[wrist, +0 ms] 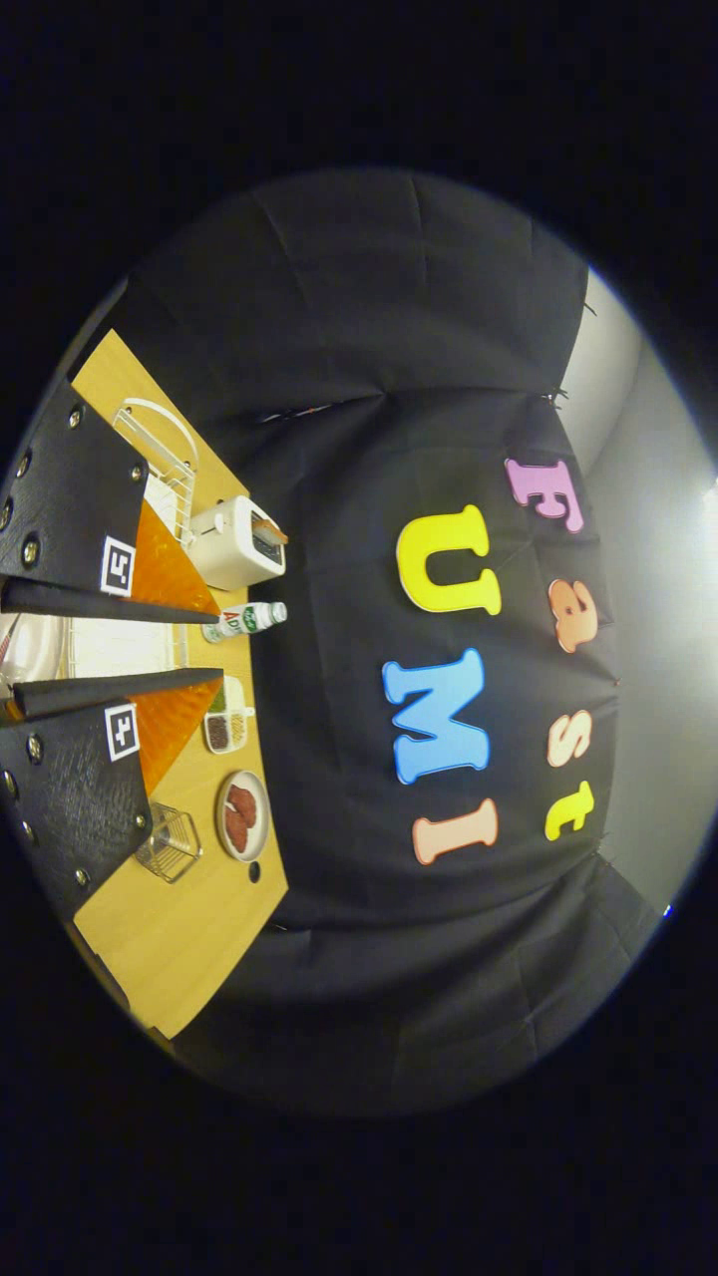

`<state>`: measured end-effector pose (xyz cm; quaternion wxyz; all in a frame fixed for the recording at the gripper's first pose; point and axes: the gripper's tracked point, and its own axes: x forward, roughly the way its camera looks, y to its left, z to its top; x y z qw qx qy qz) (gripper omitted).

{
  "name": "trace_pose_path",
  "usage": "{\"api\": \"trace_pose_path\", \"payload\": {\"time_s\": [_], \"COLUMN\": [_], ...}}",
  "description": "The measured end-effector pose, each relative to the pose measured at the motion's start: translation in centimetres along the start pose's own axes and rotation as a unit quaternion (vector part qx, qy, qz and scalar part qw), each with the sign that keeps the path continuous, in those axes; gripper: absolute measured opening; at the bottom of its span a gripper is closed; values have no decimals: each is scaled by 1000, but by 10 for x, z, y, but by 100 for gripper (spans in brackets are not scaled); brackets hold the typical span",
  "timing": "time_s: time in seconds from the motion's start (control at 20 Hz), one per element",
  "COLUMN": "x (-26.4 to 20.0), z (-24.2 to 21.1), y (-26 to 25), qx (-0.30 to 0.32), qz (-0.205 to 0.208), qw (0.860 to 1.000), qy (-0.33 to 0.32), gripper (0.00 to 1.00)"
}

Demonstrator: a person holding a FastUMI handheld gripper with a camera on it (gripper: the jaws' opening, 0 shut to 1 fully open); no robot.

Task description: Take the plate from the dish rack, then take the spoon from the basket and place it into the plate.

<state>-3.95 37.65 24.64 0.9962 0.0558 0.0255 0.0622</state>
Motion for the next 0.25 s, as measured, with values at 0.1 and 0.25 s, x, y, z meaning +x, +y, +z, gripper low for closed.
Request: {"api": "trace_pose_path", "payload": {"time_s": [0.1, 0.25], "x": [4, 6], "z": [30, 64], "y": [-9, -21], "qx": [-8, -16], "qz": [-7, -16], "qw": [999, 997], "qy": [-32, -70], "gripper": [26, 26]}}
